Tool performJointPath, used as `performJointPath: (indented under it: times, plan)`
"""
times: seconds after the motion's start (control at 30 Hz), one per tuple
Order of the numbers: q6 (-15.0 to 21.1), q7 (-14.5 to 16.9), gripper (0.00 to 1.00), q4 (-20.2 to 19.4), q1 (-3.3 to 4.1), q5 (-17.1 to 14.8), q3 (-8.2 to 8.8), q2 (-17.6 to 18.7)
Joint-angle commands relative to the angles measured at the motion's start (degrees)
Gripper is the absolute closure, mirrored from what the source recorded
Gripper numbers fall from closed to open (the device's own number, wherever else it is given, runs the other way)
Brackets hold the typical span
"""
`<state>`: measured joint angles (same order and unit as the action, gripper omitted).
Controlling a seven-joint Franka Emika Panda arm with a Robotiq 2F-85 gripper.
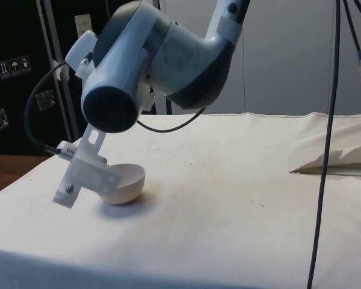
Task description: Pour the coffee beans from the cup into the bowl.
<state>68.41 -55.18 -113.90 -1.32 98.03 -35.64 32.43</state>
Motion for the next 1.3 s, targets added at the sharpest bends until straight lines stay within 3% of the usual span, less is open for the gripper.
performJointPath:
  times: [0.0, 0.1, 0.13, 0.17, 0.2, 0.4, 0.43, 0.47, 0.67, 0.7, 0.73, 0.77, 0.97, 1.0, 1.03, 1.23, 1.27]
  plan:
    - [1.4, 0.6, 1.00, -0.9, -0.80, -0.3, -0.23, -1.1]
    - [1.9, 0.7, 1.00, -1.5, -0.97, -0.9, 0.23, -2.2]
    - [0.8, 0.3, 1.00, -1.0, -0.29, -0.6, 0.63, -1.5]
    - [2.1, 0.9, 1.00, -1.8, -1.03, -1.1, 0.40, -2.6]
    - [2.6, 1.0, 1.00, -2.2, -1.15, -1.5, 0.80, -3.4]
    - [4.1, 1.2, 1.00, -3.9, -1.38, -3.0, 2.06, -6.0]
    - [2.9, 0.7, 1.00, -3.4, -0.69, -2.8, 2.58, -5.4]
    - [4.3, 1.2, 1.00, -4.1, -1.38, -3.3, 2.29, -6.4]
    - [5.7, 1.3, 1.00, -5.6, -1.60, -5.2, 3.32, -8.7]
    - [6.0, 1.4, 1.00, -5.8, -1.60, -5.5, 3.50, -9.1]
    - [4.9, 0.9, 1.00, -5.4, -0.92, -5.3, 4.07, -8.5]
    - [6.5, 1.5, 1.00, -6.1, -1.55, -6.3, 3.95, -9.8]
    - [8.2, 2.2, 1.00, -7.0, -1.43, -8.8, 5.04, -11.7]
    - [7.0, 1.6, 1.00, -6.6, -0.92, -8.4, 5.27, -11.2]
    - [8.4, 2.2, 1.00, -7.0, -1.43, -9.2, 5.10, -12.0]
    - [9.5, 2.2, 1.00, -7.1, -1.49, -11.7, 5.50, -12.8]
    - [8.2, 1.8, 1.00, -6.7, -0.92, -11.3, 5.73, -12.3]
